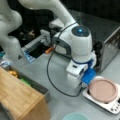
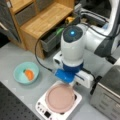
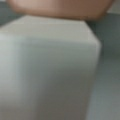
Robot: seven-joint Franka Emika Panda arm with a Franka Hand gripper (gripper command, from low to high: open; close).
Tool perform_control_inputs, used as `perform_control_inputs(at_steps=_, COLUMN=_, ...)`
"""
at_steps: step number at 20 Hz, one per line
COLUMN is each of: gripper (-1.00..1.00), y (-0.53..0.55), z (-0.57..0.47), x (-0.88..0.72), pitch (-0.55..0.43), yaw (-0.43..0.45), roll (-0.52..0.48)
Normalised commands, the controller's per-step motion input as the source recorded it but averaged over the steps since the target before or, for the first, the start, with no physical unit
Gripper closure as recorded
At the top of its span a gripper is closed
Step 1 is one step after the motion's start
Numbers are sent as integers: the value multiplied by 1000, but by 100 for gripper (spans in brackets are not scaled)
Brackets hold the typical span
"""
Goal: Pick up the pan. Place the pan on the table. Pick up the bowl. Place the bowl on the stove.
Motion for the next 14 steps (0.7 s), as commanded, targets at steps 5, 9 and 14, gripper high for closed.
perform_control_inputs(at_steps=5, gripper=100, y=22, z=-60, x=32, pitch=-67, yaw=-2, roll=-77)
perform_control_inputs(at_steps=9, gripper=100, y=40, z=-56, x=34, pitch=-73, yaw=-12, roll=-85)
perform_control_inputs(at_steps=14, gripper=100, y=50, z=-45, x=35, pitch=-76, yaw=-17, roll=-91)
